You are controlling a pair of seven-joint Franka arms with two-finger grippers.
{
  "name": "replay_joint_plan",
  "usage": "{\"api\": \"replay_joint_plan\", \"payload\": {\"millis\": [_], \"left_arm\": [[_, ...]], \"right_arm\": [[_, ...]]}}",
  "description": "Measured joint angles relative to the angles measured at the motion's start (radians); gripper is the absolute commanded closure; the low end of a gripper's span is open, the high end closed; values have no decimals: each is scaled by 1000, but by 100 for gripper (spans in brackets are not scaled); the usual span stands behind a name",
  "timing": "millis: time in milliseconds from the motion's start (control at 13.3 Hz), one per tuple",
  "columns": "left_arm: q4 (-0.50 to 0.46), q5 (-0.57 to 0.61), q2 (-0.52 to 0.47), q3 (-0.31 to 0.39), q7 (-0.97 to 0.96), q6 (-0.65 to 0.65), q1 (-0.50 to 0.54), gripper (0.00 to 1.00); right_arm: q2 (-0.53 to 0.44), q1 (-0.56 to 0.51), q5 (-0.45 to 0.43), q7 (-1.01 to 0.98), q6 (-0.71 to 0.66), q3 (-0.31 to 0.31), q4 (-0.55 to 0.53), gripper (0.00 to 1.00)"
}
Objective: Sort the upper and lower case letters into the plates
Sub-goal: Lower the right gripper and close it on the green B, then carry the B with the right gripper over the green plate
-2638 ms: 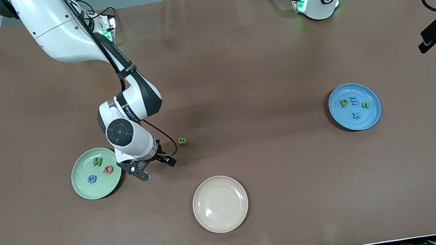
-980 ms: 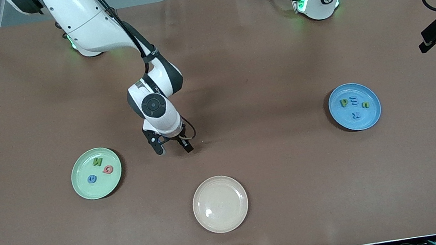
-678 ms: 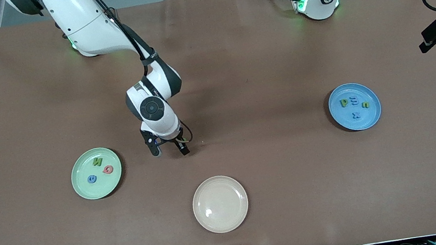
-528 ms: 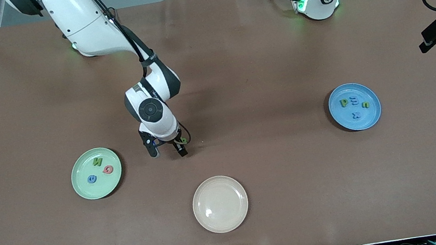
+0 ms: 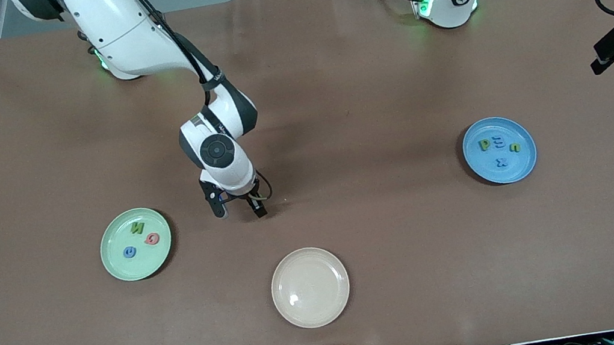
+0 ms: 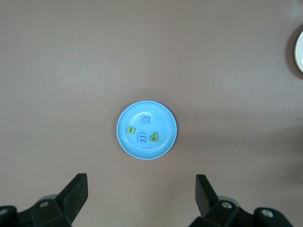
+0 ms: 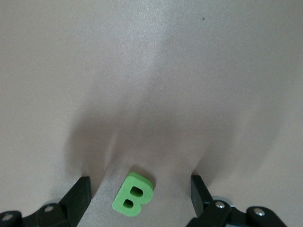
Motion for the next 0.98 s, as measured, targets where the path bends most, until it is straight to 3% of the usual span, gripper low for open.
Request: {"api": "replay_joint_plan", "payload": {"millis": [226,377,754,980], "left_arm": [[0,0,0,0,0,0,0,0],[0,0,0,0,0,0,0,0],[0,0,0,0,0,0,1,0],[0,0,0,0,0,0,1,0]], "right_arm": [[-5,2,0,1,-6,0,2,61],[-7,3,-1,1,-6,0,4,97],[-6,4,-6,-2,-23,-1,13,100],[-6,-9,-16,-67,-184,-14,100,100]]}}
